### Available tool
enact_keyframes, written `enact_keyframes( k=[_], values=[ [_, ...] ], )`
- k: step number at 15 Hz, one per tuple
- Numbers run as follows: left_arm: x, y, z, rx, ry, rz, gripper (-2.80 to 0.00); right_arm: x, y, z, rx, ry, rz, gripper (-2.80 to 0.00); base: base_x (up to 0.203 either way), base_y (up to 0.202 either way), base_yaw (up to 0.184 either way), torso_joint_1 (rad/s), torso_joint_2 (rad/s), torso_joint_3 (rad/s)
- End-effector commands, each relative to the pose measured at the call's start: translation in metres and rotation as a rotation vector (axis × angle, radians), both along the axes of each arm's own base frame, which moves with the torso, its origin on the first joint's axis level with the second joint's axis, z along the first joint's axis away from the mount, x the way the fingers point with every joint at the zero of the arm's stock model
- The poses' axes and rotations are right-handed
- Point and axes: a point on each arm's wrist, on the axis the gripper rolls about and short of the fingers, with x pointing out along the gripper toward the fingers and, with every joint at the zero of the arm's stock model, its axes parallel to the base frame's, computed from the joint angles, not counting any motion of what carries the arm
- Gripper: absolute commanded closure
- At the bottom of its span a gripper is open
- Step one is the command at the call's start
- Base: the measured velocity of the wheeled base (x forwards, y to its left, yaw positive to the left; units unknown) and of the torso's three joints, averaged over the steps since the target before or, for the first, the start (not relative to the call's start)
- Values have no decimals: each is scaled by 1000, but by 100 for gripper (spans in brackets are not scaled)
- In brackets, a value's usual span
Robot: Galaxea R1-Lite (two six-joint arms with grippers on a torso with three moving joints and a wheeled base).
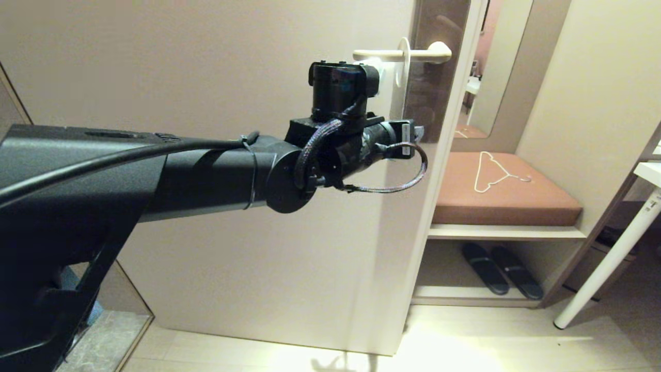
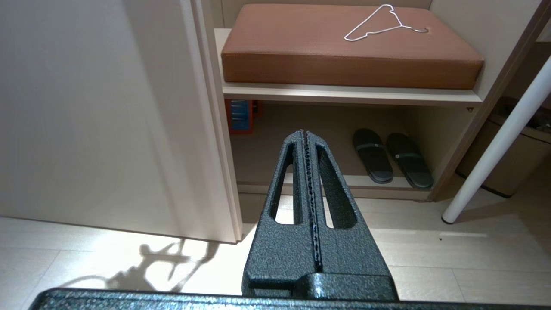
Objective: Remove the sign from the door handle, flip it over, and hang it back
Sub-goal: Hang the sign back with the other side facing out
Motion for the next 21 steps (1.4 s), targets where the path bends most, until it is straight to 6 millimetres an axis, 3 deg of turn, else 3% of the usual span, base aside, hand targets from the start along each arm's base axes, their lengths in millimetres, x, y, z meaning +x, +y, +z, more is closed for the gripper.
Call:
enact_keyframes(
  k=[1,7,13,14,15,21],
  values=[
    [-10,5,8,-7,-2,-7,-280,0,0,0,0,2,0,0,0,0,0,0,0,0],
    [-53,44,27,5,10,-18,-280,0,0,0,0,2,0,0,0,0,0,0,0,0],
    [-78,80,38,9,6,20,-280,0,0,0,0,3,0,0,0,0,0,0,0,0],
    [-78,81,37,17,6,27,-251,0,0,0,0,2,0,0,0,0,0,0,0,0],
    [-78,81,37,23,3,27,0,0,0,0,0,2,0,0,0,0,0,0,0,0],
    [-64,77,23,67,16,56,0,0,0,0,0,2,0,0,0,0,0,0,0,0]
  ],
)
